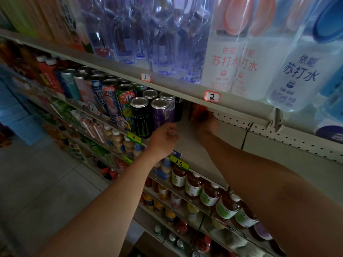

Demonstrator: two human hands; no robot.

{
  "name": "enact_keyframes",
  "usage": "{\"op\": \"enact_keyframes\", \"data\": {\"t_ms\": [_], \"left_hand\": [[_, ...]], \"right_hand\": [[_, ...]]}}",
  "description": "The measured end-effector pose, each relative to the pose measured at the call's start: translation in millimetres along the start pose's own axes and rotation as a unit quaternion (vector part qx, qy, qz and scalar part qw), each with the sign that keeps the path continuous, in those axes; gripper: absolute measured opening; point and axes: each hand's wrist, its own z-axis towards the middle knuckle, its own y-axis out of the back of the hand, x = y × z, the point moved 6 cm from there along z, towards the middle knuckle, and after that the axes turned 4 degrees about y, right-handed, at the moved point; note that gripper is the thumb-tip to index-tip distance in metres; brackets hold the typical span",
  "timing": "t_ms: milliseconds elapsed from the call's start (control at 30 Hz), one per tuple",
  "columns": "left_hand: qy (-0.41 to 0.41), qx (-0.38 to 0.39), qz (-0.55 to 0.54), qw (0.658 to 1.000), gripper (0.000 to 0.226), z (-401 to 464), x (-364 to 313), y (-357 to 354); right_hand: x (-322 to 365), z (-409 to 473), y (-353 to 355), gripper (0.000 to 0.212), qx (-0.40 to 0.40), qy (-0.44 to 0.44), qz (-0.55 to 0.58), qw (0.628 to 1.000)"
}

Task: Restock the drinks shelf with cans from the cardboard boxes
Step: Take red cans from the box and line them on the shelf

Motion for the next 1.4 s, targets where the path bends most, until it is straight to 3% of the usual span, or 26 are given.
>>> {"op": "enact_keyframes", "data": {"t_ms": [100, 233, 333, 400, 500, 667, 733, 800, 867, 900, 1033, 1167, 1233, 1300, 1400], "left_hand": [[0.001, 0.000, -0.001, 1.000, 0.029, -1, -2, 2], [0.008, -0.007, 0.005, 1.000, 0.033, -1, 0, 7], [0.009, -0.004, 0.013, 1.000, 0.034, -2, 2, 6], [0.006, -0.006, 0.014, 1.000, 0.034, -4, 1, 6], [-0.006, -0.004, 0.016, 1.000, 0.032, -8, -3, 4], [-0.102, -0.003, 0.033, 0.994, 0.032, -31, -18, 16], [-0.142, -0.026, 0.051, 0.988, 0.031, -48, -13, 30], [-0.122, -0.056, 0.029, 0.991, 0.026, -68, 6, 44], [-0.060, -0.086, 0.003, 0.994, 0.019, -89, 50, 60], [-0.034, -0.100, -0.002, 0.994, 0.016, -101, 72, 66], [0.163, -0.143, 0.046, 0.975, 0.010, -161, 211, 81], [0.313, -0.157, 0.011, 0.937, 0.019, -242, 343, 57], [0.367, -0.133, -0.007, 0.921, 0.030, -276, 400, 37], [0.416, -0.113, -0.014, 0.902, 0.015, -303, 450, 22], [0.451, -0.162, 0.015, 0.878, 0.023, -332, 535, 6]], "right_hand": [[4, 2, 1, 0.038, -0.009, -0.011, 0.027, 1.000], [4, 11, 2, 0.056, -0.002, -0.033, 0.058, 0.998], [1, 12, 7, 0.044, 0.013, -0.037, 0.067, 0.997], [-2, 14, 6, 0.041, 0.018, -0.028, 0.051, 0.998], [1, 9, 6, 0.054, 0.038, -0.003, -0.007, 0.999], [19, -13, 25, 0.062, 0.048, -0.029, 0.010, 0.998], [43, -51, 44, 0.051, 0.008, 0.049, 0.060, 0.997], [65, -115, 55, 0.021, 0.023, 0.142, 0.134, 0.980], [72, -186, 41, 0.003, 0.135, 0.183, 0.191, 0.955], [69, -211, 31, 0.007, 0.192, 0.201, 0.197, 0.940], [-15, -286, -65, 0.006, 0.442, 0.207, 0.044, 0.872], [-146, -349, -139, 0.007, 0.584, 0.111, -0.082, 0.800], [-222, -377, -162, 0.017, 0.620, 0.095, -0.164, 0.762], [-288, -394, -184, 0.015, 0.616, 0.080, -0.212, 0.754], [-391, -431, -232, 0.006, 0.658, 0.047, -0.281, 0.697]]}}
